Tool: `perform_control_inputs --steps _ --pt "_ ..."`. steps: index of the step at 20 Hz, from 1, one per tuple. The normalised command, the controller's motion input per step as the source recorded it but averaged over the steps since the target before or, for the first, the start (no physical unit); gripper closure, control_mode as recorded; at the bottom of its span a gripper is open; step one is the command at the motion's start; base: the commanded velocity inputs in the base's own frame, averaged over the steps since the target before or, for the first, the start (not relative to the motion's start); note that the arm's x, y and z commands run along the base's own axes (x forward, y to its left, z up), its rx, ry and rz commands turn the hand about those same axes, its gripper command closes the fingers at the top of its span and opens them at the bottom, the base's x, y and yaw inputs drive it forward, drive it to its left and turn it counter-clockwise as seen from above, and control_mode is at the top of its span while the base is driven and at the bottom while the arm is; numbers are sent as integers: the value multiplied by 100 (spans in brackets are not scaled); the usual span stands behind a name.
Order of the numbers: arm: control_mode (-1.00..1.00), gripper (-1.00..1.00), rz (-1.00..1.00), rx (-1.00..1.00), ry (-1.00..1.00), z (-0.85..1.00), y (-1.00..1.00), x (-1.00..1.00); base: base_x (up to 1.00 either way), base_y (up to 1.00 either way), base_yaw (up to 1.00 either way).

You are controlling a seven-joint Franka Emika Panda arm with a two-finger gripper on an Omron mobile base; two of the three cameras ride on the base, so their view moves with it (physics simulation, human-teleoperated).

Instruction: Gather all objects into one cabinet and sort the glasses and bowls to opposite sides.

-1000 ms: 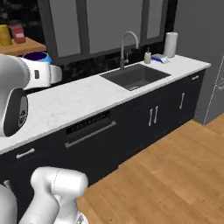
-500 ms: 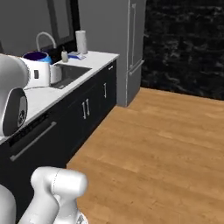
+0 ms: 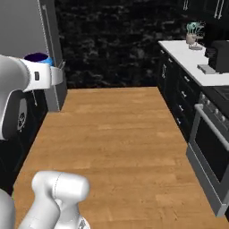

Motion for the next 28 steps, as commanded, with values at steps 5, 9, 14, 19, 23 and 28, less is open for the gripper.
perform_control_inputs --steps 5,9,14,19,23,28 --pt "100 100 0 0 0 0 0 0 0 -38 -64" --pt "100 100 0 0 0 0 0 0 0 -34 -66" --pt "100 100 0 0 0 0 0 0 0 -38 -66" --pt "100 100 0 0 0 0 0 0 0 -32 -59" --pt "100 100 0 0 0 0 0 0 0 -32 -56" --pt "100 100 0 0 0 0 0 0 12 -20 -45"
